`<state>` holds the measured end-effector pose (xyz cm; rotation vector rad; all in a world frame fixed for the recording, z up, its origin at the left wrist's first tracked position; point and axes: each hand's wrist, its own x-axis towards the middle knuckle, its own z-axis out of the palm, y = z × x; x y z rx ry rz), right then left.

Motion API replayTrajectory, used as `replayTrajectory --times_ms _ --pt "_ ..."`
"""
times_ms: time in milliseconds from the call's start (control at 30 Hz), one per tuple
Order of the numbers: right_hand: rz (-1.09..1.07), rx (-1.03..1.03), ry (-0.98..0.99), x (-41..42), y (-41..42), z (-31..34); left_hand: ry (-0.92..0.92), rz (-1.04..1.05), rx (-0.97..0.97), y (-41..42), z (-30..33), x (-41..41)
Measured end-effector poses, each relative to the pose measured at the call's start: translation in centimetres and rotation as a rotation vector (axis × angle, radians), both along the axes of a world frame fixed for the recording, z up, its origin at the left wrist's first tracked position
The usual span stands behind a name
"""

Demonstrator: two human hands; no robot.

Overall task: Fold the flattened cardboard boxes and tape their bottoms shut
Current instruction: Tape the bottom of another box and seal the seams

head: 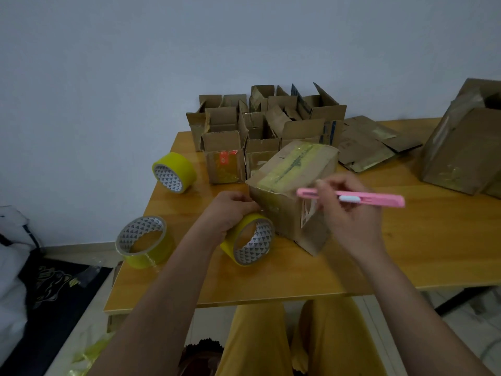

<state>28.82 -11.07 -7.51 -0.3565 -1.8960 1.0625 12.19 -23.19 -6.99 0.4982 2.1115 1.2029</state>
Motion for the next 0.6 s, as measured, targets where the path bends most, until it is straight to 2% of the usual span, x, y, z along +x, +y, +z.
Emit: replayTrajectory --times_ms 67,100,167,233,333,367,400,467,533,600 --pt "-0.220 0.223 0.043 1.1 1.8 -0.8 -0.012 0.010 0.012 -0.2 0.0 0.1" --pt "-0.322 0.357 -0.044 1.5 2.9 -1.6 -0.016 0.015 0.016 -0.2 0.1 0.3" --pt "-0.473 0.532 -0.403 2.6 4.5 -3.8 -0.015 0.026 0.022 -0.3 0.2 0.5" --pt "-0.510 0.556 -0.735 3.4 5.1 -5.8 -0.012 0.037 0.031 -0.3 0.2 0.7" --pt "-0.408 0.472 -0.925 3.8 5.2 -6.8 -0.014 0.056 0.042 -0.3 0.3 1.0" --pt "-0.403 0.436 -0.941 3.6 5.1 -6.6 -0.013 0.061 0.043 -0.3 0.3 1.0" --pt "-0.426 0.406 -0.878 3.3 4.7 -6.1 -0.011 0.063 0.040 -0.3 0.3 1.0" --pt "-0.468 0.373 -0.546 2.2 3.3 -4.6 -0.005 0.066 0.039 -0.3 0.4 1.0" --pt "-0.356 0.376 -0.295 0.1 1.4 -2.7 0.006 0.066 0.034 -0.1 0.3 0.9" --pt "-0.213 0.398 -0.296 -2.3 0.3 -1.5 0.006 0.060 0.034 0.1 0.2 1.0"
